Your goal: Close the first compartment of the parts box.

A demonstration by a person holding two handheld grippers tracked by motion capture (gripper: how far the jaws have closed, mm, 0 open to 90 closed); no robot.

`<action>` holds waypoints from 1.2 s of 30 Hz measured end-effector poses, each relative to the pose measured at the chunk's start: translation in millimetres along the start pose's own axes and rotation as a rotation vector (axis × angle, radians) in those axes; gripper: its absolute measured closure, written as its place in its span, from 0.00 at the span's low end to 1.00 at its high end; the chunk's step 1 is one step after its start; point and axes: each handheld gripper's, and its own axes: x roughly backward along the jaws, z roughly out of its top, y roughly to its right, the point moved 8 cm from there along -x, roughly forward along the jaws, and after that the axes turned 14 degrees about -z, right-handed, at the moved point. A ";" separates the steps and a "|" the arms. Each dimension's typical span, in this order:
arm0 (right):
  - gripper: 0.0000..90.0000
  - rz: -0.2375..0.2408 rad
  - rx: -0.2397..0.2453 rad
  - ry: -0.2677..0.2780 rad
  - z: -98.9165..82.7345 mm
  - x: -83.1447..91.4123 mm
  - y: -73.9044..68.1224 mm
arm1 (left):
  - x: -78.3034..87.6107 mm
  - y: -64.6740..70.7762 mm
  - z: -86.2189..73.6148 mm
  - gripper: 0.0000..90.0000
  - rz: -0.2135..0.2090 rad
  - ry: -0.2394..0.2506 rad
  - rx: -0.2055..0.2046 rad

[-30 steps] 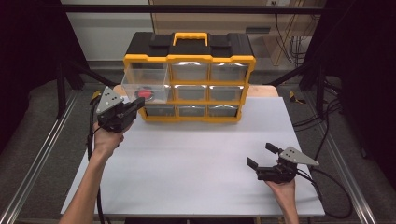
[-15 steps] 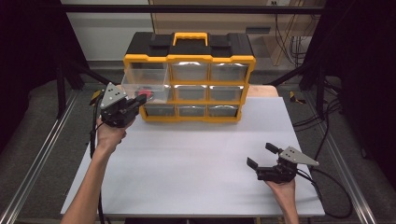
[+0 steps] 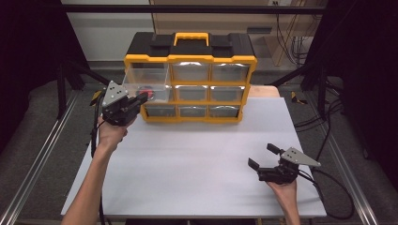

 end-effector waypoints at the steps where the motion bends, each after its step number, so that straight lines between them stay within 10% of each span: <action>1: 0.01 0.000 0.000 0.001 0.0 -0.2 0.0 | -0.4 -0.4 0.3 0.99 -0.001 0.004 0.001; 36: 0.00 0.002 0.004 0.000 -0.6 -0.6 -0.5 | -20.8 -21.2 12.3 0.99 0.026 -0.016 0.010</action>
